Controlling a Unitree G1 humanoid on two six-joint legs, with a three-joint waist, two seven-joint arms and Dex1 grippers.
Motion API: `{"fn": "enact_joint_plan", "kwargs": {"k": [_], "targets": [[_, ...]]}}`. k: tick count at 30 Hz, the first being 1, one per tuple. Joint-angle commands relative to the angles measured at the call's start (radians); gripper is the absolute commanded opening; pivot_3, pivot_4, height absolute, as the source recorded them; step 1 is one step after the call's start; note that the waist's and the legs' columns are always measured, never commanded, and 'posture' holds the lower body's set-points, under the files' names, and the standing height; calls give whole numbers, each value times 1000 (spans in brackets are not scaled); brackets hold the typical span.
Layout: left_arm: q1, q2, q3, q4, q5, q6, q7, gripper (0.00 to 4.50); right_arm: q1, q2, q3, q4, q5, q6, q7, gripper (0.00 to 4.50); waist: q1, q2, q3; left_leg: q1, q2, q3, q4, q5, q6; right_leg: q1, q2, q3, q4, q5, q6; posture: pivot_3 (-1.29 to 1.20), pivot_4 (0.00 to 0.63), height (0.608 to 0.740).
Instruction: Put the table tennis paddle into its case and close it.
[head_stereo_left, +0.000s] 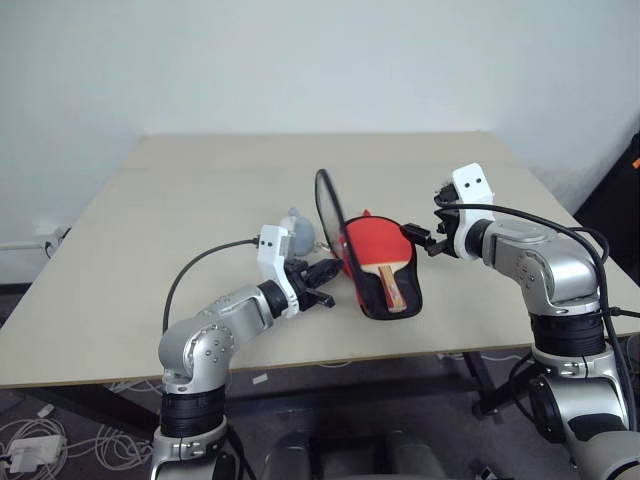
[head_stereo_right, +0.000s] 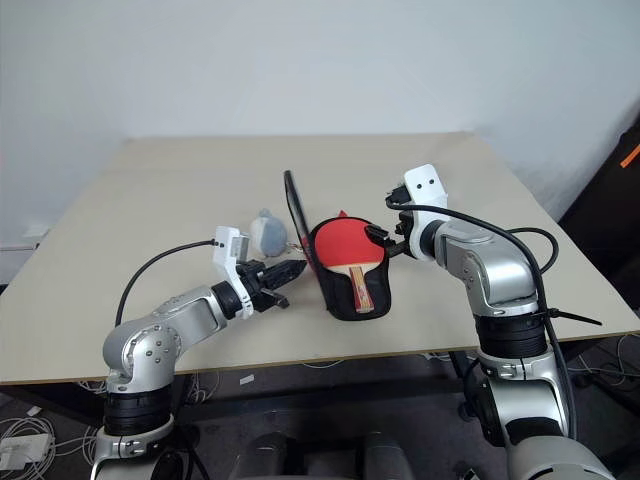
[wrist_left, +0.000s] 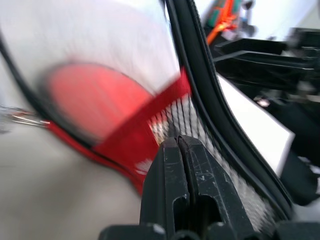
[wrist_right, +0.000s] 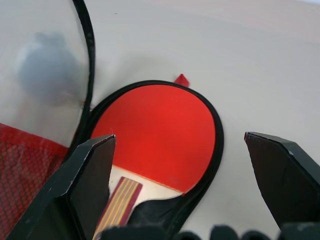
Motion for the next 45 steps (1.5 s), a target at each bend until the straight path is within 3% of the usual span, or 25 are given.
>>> {"fn": "enact_joint_plan", "kwargs": {"k": [1,9,18,26,41,45], "targets": [[-47,-30,-85,59,51,-11,34,0,-40,-24,-47,25,-14,-48,-20,4474,0,0,0,0,-1,0,0,0,1,0,-1,0,0,0,0,0,0,698],[-23,-38,-111,150,120,-44,59,0,-83,-60,-85,124,-54,-135,-70,4474,-2,1,0,0,-2,-1,-1,1,2,0,-2,0,0,0,0,0,0,698],[-28,-37,20,161,38,22,44,0,-89,-138,-55,199,-79,-234,0,4474,-3,1,0,-1,-3,-2,0,1,2,0,-2,0,0,0,0,0,0,698],[22,-15,139,175,-105,103,-29,0,-56,-90,-21,172,-78,-237,14,4474,-3,1,0,0,-2,-3,0,1,2,0,-2,-1,0,0,0,0,0,698],[24,-43,134,213,-125,86,-30,0,-2,-31,-22,82,-68,-172,-16,4474,-2,2,0,-1,-4,-5,0,1,2,1,-3,-3,0,0,0,0,0,698],[16,-60,139,219,-132,78,-13,818,7,-27,-20,70,-68,-158,-17,4500,-2,2,0,-1,-4,-5,0,1,2,1,-3,-3,0,0,0,0,0,698]]}}
